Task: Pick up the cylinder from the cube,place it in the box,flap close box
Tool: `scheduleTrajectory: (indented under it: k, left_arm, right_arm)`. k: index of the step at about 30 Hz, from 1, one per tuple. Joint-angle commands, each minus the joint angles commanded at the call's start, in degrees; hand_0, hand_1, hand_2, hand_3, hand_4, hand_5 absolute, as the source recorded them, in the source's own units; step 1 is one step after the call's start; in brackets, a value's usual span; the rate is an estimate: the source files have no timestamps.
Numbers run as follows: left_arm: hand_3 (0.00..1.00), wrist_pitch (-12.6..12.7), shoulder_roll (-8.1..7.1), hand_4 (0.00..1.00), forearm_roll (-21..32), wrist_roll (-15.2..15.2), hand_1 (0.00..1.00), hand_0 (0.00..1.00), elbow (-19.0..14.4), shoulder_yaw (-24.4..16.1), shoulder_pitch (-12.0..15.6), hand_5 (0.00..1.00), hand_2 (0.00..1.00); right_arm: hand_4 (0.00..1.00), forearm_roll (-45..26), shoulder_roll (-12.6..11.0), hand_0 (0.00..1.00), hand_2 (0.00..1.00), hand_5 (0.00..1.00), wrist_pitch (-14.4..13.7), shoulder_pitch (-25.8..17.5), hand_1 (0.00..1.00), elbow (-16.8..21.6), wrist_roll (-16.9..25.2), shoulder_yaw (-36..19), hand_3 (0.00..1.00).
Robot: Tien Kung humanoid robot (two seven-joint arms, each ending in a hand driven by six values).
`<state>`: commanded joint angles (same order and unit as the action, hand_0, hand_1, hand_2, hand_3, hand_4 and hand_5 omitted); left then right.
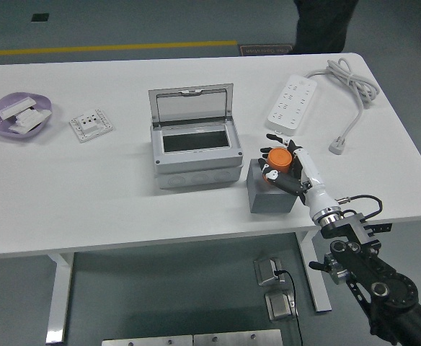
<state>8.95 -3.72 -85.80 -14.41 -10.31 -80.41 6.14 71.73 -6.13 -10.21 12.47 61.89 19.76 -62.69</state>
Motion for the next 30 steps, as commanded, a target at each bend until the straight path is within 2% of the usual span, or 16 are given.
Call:
scheduleTrajectory:
  k: [5, 6, 11, 12, 17, 18, 23, 30]
  left_arm:
    - [0.62, -0.06, -0.02, 0.653, 0.13, 0.07, 0.645, 0.632, 0.0, 0.15, 0.06, 0.242, 0.606]
    - [0.618, -0.08, -0.02, 0.658, 0.17, 0.06, 0.645, 0.631, 0.0, 0.16, 0.09, 0.226, 0.604]
    - [0.618, -0.13, -0.06, 0.658, 0.5, 0.08, 0.645, 0.631, 0.0, 0.46, 0.23, 0.226, 0.604]
    - [0.618, -0.14, -0.07, 0.66, 0.67, 0.1, 0.645, 0.631, 0.0, 0.62, 0.24, 0.226, 0.604]
    - [0.618, -0.15, -0.12, 0.66, 1.17, 0.09, 0.645, 0.631, 0.0, 1.06, 0.21, 0.226, 0.604]
    - [0.618, -0.15, -0.15, 0.659, 1.24, 0.07, 0.644, 0.631, 0.0, 1.12, 0.22, 0.225, 0.604]
    - [0.618, -0.16, -0.32, 0.659, 1.0, -0.19, 0.644, 0.631, 0.0, 0.87, 0.33, 0.225, 0.604]
    - [0.618, -0.17, -0.49, 0.66, 0.03, -0.58, 0.644, 0.631, 0.0, -0.06, 0.5, 0.225, 0.604]
  right_arm:
    - [0.127, 0.16, -0.09, 0.707, 0.622, 0.002, -0.26, 0.0, 0.633, 0.28, -0.16, 0.09, 0.677]
    - [0.002, 0.17, -0.1, 0.729, 0.57, 0.002, -0.31, 0.0, 0.596, 0.35, -0.15, 0.13, 0.598]
    - [0.002, 0.12, -0.15, 0.729, 0.57, 0.002, -0.7, 0.0, 0.596, 0.59, 0.1, 0.28, 0.598]
    - [0.002, 0.1, -0.16, 0.677, 0.546, 0.002, -0.77, 0.01, 0.561, 0.63, 0.15, 0.32, 0.547]
    - [0.002, -0.05, -0.14, 0.677, 0.546, 0.002, -0.92, 0.25, 0.561, 0.7, 0.27, 0.5, 0.547]
    - [0.002, -0.05, -0.1, 0.646, 0.548, 0.002, -0.92, 0.33, 0.557, 0.71, 0.23, 0.56, 0.549]
    - [0.002, 0.0, 0.07, 0.646, 0.548, 0.002, -0.82, 0.77, 0.557, 0.84, 0.09, 0.73, 0.549]
    - [0.002, 0.32, 0.04, 0.595, 0.558, 0.002, -0.52, 1.67, 0.563, 1.13, -0.27, 0.58, 0.562]
